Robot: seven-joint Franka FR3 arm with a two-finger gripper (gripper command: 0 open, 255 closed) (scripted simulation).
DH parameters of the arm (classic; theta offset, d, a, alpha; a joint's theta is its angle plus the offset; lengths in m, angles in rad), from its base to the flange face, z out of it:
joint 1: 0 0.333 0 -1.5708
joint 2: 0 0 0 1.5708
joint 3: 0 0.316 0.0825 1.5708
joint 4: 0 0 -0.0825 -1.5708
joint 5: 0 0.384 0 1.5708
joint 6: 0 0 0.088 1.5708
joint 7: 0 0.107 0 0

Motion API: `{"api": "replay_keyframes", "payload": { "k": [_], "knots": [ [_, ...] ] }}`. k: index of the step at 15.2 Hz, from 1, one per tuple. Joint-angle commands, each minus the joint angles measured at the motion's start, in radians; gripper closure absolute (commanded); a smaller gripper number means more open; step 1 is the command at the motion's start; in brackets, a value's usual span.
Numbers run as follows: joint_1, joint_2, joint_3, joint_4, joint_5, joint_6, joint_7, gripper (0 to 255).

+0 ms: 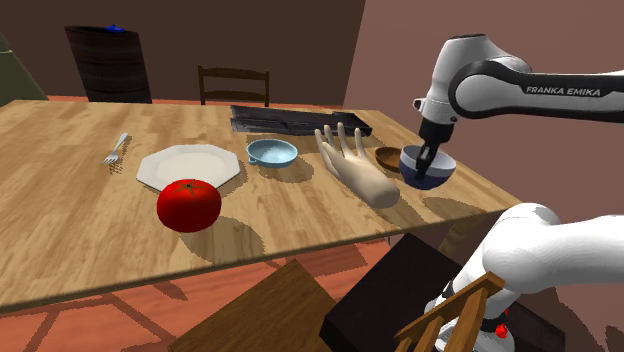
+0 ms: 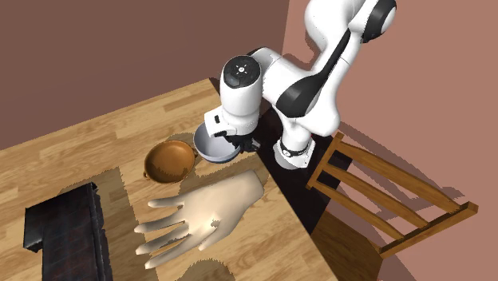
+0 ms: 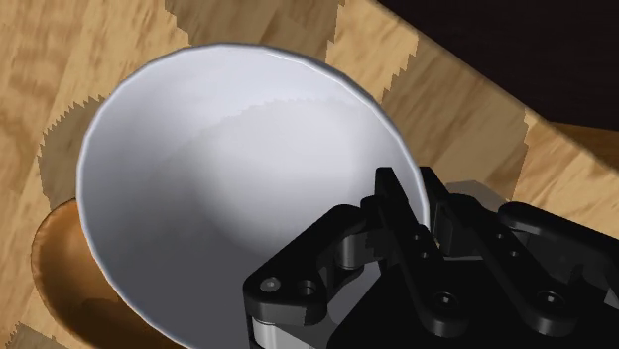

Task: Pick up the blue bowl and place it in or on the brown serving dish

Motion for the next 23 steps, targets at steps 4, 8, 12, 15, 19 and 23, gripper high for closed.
{"api": "replay_keyframes", "payload": {
  "k": [4, 8, 12, 15, 19, 23],
  "knots": [
    [0.004, -0.002, 0.012, 0.074, 0.01, -0.068, -0.008, 255],
    [0.006, 0.007, 0.018, 0.132, 0.016, -0.116, -0.015, 255],
    [0.004, 0.053, 0.006, 0.201, 0.01, -0.136, -0.032, 255],
    [0.0, 0.166, -0.04, 0.28, -0.013, -0.095, -0.07, 255],
    [0.001, 0.316, -0.097, 0.401, -0.028, -0.054, -0.124, 255],
    [0.004, 0.468, -0.152, 0.538, -0.024, -0.028, -0.184, 255]
  ]
}}
